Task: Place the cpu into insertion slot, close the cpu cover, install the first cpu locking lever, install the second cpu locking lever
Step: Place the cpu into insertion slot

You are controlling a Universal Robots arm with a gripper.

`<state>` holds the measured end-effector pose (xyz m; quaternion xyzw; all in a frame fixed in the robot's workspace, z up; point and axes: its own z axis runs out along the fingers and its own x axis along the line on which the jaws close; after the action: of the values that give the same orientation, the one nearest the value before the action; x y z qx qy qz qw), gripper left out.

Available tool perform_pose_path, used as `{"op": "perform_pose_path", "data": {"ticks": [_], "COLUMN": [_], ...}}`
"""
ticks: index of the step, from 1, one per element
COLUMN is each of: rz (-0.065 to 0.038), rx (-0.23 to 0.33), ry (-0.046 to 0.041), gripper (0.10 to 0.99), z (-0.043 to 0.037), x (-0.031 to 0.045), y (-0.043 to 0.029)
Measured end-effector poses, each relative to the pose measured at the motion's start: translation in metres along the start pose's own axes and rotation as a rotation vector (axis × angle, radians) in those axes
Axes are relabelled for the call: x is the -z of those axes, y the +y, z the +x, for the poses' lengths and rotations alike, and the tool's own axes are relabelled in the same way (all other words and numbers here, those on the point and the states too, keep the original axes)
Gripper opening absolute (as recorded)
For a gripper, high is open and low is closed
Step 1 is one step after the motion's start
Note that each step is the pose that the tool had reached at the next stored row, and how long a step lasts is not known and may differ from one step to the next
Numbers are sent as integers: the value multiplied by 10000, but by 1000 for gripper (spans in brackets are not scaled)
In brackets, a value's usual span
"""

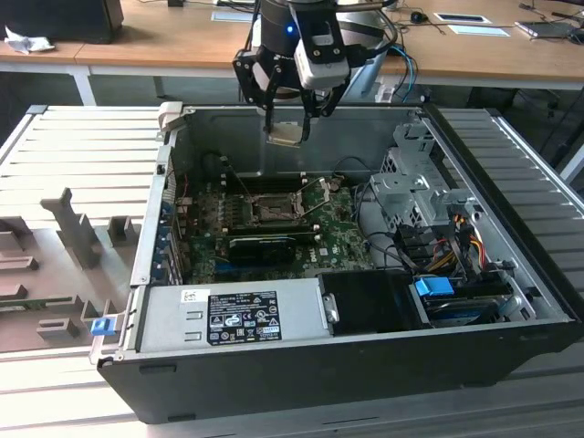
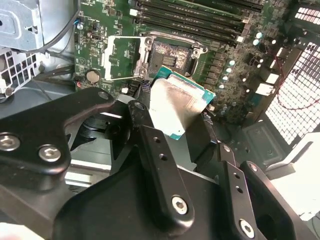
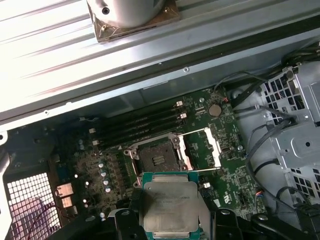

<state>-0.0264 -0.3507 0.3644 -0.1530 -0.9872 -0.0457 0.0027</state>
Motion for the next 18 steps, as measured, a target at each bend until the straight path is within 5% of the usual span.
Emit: {"op": "perform_pose_path", "data": {"ticks": [18], "rz": [-15], "rx": [-731], "ry": [-65], "gripper": [525], "z": [0], "x": [-1], "y": [0]}}
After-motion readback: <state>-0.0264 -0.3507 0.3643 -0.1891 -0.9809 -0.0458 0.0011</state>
